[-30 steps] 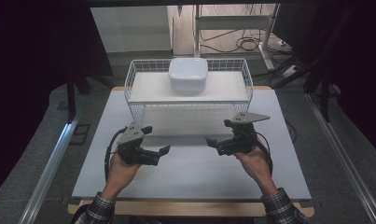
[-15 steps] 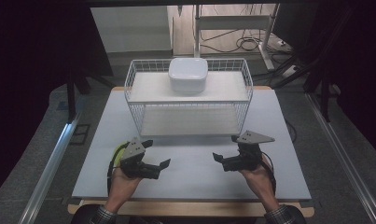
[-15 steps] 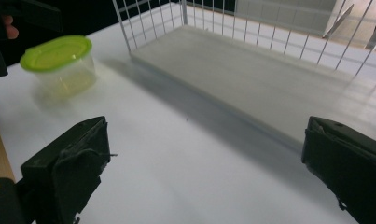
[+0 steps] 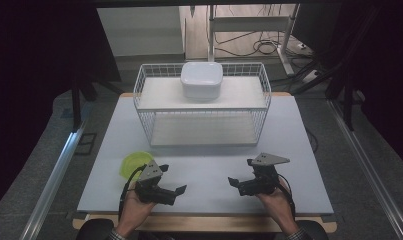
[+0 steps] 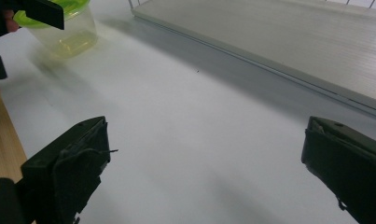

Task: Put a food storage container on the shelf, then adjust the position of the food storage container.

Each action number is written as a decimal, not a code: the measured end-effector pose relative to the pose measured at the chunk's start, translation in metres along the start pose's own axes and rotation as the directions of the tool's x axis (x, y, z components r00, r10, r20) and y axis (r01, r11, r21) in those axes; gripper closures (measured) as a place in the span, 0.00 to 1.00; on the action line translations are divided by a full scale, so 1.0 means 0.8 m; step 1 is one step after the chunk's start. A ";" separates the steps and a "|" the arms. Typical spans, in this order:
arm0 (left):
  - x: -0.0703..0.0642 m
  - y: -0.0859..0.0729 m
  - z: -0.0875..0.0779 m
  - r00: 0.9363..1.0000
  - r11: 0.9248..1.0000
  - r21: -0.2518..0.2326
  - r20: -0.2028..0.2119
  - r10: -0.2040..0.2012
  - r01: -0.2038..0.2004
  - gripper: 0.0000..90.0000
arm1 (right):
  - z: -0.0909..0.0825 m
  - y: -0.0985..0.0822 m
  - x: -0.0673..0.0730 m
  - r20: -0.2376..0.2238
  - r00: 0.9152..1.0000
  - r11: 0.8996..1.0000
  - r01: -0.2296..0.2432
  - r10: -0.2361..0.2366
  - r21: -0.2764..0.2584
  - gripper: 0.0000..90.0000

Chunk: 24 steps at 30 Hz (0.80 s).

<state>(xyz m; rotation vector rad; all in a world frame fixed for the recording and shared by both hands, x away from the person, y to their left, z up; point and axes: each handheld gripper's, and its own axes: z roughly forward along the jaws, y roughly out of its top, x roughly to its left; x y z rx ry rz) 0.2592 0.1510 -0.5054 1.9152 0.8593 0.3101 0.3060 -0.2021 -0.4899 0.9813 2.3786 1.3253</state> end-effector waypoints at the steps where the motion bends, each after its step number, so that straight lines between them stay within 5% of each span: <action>1: 0.001 0.001 -0.001 1.000 1.000 -0.005 0.002 -0.002 0.002 0.03 | 0.001 -0.001 0.000 0.000 1.000 1.000 0.002 -0.002 0.001 0.02; 5: 0.007 0.006 -0.012 0.999 1.000 -0.021 0.029 -0.017 0.018 0.03 | 0.005 -0.003 -0.001 -0.004 1.000 1.000 0.003 -0.003 0.010 0.02; 9: 0.011 0.010 -0.027 0.999 0.999 -0.031 -0.039 0.004 -0.005 0.14 | 0.011 -0.006 0.001 -0.005 1.000 1.000 0.010 -0.010 0.023 0.03; 13: 0.020 0.010 -0.040 0.992 1.000 -0.022 -0.125 0.008 -0.011 0.37 | 0.017 -0.007 0.006 -0.017 0.999 0.999 0.027 -0.027 0.038 0.03; 19: 0.046 0.007 -0.064 0.984 0.996 -0.067 -0.163 -0.075 0.065 0.66 | 0.022 -0.009 0.009 -0.036 0.999 0.997 0.039 -0.037 0.060 0.03; 24: 0.067 0.000 -0.082 0.970 0.989 -0.093 -0.202 -0.132 0.116 0.85 | 0.024 -0.010 0.008 -0.040 0.999 0.997 0.037 -0.034 0.066 0.03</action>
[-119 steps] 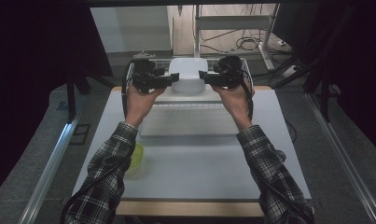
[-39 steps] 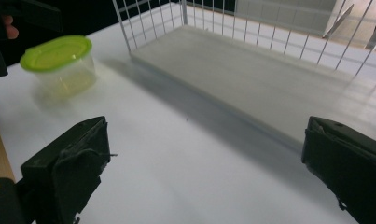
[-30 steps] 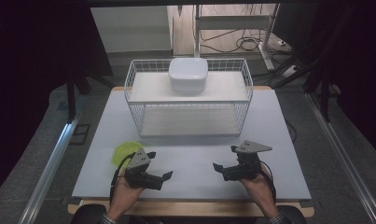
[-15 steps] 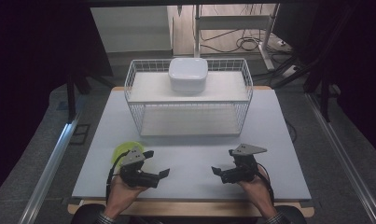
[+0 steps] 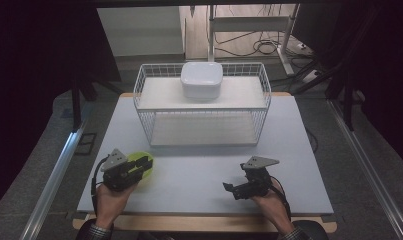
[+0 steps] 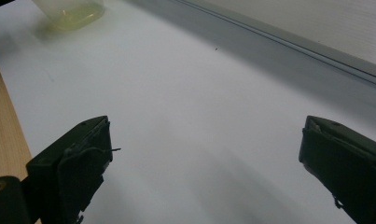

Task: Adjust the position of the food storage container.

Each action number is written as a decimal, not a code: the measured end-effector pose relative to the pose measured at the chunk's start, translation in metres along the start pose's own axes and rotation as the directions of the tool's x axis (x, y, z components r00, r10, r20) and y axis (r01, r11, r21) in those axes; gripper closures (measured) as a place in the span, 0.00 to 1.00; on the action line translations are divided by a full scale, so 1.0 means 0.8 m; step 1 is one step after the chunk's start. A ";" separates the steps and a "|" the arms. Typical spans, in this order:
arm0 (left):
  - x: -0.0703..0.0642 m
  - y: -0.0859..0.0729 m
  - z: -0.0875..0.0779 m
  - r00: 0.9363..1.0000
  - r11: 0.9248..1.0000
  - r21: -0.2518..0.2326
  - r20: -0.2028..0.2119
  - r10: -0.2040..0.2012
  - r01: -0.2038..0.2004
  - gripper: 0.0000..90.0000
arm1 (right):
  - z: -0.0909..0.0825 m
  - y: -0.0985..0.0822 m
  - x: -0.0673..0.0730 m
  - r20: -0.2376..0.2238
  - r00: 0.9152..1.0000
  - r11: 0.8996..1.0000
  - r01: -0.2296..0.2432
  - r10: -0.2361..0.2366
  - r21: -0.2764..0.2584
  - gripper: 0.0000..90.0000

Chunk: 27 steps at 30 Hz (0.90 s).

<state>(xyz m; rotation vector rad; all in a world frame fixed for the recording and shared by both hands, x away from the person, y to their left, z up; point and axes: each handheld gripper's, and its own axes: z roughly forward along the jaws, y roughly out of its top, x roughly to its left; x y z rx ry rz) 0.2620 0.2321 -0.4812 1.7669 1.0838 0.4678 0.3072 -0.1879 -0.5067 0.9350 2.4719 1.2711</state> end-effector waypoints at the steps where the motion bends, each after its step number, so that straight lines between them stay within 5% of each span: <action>1: 0.005 -0.001 -0.002 1.000 1.000 0.001 -0.010 -0.007 0.007 0.88 | 0.000 0.000 0.000 -0.001 1.000 1.000 0.001 -0.001 0.004 0.03; 6: 0.023 -0.005 -0.009 0.998 1.000 0.019 -0.052 -0.020 0.021 1.00 | 0.002 -0.002 -0.001 -0.004 1.000 1.000 0.009 -0.009 0.014 0.03; 12: 0.039 -0.010 -0.019 0.992 1.000 0.020 -0.124 -0.021 0.023 1.00 | 0.004 -0.002 0.000 -0.009 1.000 1.000 0.017 -0.017 0.020 0.03; 20: 0.067 -0.019 -0.031 0.974 0.996 0.002 -0.213 -0.082 0.085 1.00 | 0.007 -0.003 0.002 -0.018 0.999 0.999 0.031 -0.030 0.042 0.03; 27: 0.081 -0.029 -0.022 0.960 0.991 0.065 -0.263 -0.097 0.118 1.00 | 0.008 -0.004 0.003 -0.019 0.999 0.998 0.036 -0.035 0.051 0.03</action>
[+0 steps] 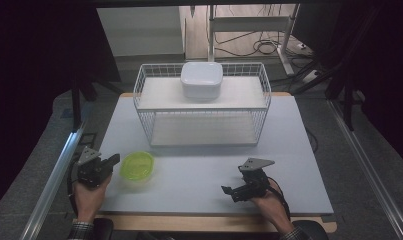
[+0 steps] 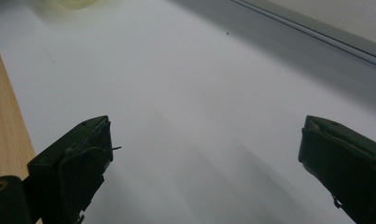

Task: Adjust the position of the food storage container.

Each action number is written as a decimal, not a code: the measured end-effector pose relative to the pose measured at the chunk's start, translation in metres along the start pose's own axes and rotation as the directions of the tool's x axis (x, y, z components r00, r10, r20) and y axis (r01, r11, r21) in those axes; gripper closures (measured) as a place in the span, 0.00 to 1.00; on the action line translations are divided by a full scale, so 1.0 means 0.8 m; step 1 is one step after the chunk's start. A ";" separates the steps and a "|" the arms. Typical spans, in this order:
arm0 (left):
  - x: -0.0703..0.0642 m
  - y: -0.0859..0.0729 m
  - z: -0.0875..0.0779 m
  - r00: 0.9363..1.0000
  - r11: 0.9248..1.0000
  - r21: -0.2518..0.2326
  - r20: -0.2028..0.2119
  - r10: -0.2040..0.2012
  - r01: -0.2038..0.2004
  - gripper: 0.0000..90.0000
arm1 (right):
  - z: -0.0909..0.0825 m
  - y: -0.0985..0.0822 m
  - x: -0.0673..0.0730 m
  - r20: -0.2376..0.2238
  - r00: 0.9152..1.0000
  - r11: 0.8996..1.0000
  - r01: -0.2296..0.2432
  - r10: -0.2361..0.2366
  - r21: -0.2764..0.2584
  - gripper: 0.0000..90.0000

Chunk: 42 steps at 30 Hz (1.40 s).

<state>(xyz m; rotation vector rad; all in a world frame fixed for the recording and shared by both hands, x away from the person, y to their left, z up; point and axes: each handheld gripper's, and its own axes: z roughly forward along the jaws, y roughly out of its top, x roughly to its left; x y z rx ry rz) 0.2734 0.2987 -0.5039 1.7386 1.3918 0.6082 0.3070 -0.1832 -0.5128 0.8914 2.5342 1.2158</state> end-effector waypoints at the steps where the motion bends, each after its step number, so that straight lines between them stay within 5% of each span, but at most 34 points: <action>1: 0.001 -0.001 0.002 1.000 1.000 0.010 -0.005 -0.005 0.005 1.00 | 0.000 0.000 0.000 0.000 1.000 1.000 0.000 0.000 0.001 0.03; 11: 0.000 -0.006 0.016 1.000 0.997 0.080 -0.022 -0.021 0.023 1.00 | 0.003 -0.001 0.000 0.008 1.000 1.000 0.005 -0.005 0.021 0.03; 22: -0.017 -0.006 0.026 1.000 0.996 0.089 -0.004 -0.017 0.017 1.00 | 0.007 -0.002 0.002 0.011 1.000 0.999 0.012 -0.012 0.041 0.03; 34: -0.045 -0.003 0.035 0.998 0.996 0.090 0.062 -0.016 0.011 1.00 | 0.009 -0.004 0.002 0.011 1.000 0.998 0.015 -0.015 0.056 0.03; 42: -0.075 -0.001 0.042 0.990 0.995 0.097 0.139 0.002 -0.015 1.00 | 0.010 -0.004 0.002 0.008 1.000 0.998 0.015 -0.016 0.063 0.03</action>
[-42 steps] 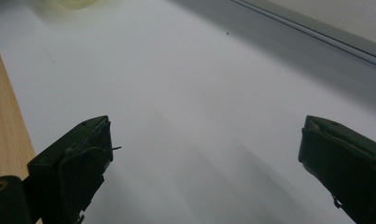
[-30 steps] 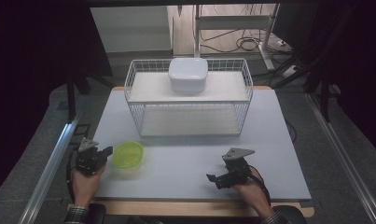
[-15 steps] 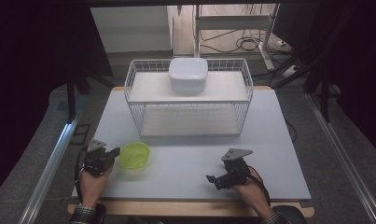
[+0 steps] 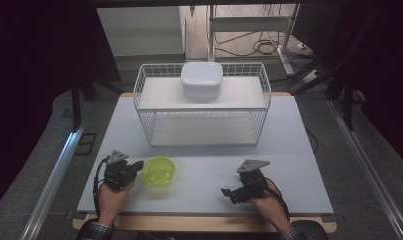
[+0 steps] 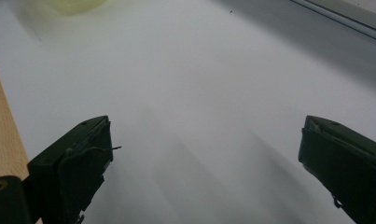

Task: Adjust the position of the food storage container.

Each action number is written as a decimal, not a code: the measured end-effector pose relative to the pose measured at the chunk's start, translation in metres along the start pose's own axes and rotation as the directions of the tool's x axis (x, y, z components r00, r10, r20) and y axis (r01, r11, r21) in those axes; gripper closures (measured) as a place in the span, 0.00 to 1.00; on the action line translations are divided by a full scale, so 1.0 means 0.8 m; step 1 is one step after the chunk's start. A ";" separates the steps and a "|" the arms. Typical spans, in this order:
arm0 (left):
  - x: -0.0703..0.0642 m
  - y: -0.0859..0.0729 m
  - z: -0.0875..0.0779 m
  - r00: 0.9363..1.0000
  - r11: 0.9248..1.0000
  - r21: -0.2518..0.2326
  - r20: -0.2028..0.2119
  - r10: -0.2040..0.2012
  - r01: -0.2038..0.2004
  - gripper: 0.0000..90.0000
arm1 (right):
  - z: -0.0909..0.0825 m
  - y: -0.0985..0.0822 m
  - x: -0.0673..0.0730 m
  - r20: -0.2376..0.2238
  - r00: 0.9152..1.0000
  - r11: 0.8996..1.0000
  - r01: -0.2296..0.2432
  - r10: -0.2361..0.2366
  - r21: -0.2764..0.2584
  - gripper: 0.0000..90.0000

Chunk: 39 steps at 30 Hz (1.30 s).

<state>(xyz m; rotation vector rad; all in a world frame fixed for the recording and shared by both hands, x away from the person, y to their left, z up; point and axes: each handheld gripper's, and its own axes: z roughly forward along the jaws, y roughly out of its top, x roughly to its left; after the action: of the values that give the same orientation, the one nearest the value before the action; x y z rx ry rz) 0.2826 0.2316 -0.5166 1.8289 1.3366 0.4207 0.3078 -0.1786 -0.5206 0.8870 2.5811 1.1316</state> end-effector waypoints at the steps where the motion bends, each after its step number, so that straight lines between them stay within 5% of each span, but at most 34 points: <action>1: -0.003 0.001 0.001 1.000 1.000 0.003 0.004 0.006 -0.006 1.00 | 0.000 0.000 0.000 0.001 1.000 1.000 0.000 0.000 0.001 0.03; 7: 0.007 0.000 -0.002 1.000 1.000 0.027 -0.010 -0.007 0.007 1.00 | -0.002 0.000 -0.001 0.007 1.000 1.000 -0.002 0.003 -0.008 0.03; 12: 0.008 -0.009 0.006 0.999 0.994 0.109 0.046 0.004 -0.009 1.00 | -0.002 0.000 -0.001 0.009 1.000 1.000 -0.002 0.002 -0.008 0.03; 23: -0.010 -0.013 0.018 0.992 0.985 0.167 0.121 0.033 -0.053 1.00 | -0.003 0.000 -0.001 0.013 1.000 1.000 -0.002 0.002 -0.007 0.04; 29: -0.027 -0.014 0.024 0.985 0.980 0.182 0.161 0.054 -0.084 1.00 | -0.002 0.000 -0.001 0.016 1.000 1.000 -0.002 0.002 -0.002 0.04; 39: -0.066 -0.012 0.041 0.964 0.968 0.194 0.242 0.109 -0.158 1.00 | -0.004 0.000 -0.005 0.025 1.000 1.000 -0.012 0.012 -0.006 0.03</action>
<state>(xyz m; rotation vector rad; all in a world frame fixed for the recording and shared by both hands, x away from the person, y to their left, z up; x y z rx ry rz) 0.2784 0.1718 -0.5339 2.0828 1.1372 0.1325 0.3096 -0.1832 -0.5189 0.9108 2.5542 1.1234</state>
